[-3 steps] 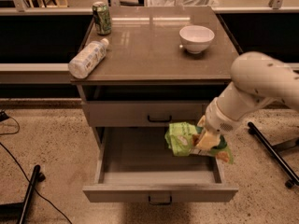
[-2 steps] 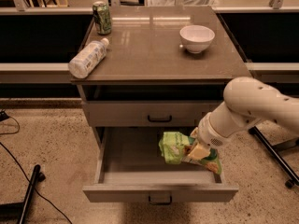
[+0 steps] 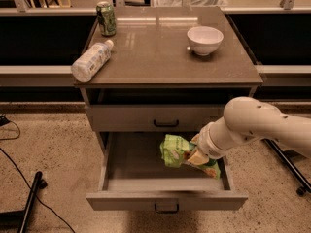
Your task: Place green rice chip bag into middle drawer
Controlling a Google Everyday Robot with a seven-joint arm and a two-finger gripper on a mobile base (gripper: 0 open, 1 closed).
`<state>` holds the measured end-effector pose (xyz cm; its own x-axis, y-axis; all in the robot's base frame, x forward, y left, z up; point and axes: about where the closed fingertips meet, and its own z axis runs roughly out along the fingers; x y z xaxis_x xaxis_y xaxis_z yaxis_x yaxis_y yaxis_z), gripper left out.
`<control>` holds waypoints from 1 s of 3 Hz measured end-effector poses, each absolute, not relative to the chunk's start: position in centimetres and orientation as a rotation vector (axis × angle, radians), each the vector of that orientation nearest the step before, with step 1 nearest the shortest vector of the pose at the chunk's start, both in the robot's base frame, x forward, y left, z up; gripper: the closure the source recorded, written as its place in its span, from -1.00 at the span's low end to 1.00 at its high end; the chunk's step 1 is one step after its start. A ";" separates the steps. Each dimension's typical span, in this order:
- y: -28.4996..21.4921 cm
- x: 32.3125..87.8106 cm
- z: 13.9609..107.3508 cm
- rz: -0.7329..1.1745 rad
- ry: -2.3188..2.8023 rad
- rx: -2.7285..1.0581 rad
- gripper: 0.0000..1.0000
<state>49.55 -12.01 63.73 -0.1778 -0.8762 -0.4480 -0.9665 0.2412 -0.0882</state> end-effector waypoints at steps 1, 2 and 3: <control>-12.2 48.7 63.6 0.318 2.142 -1.666 1.00; -11.7 51.3 63.7 0.332 2.094 -1.511 1.00; -12.5 55.5 61.9 0.375 1.968 -1.332 1.00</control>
Offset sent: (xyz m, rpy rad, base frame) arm 0.0786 -0.0241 -0.1029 0.4057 -0.1761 -0.1393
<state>55.53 -12.49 61.86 -0.2076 -0.6838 -0.6995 -0.8932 0.4240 -0.1494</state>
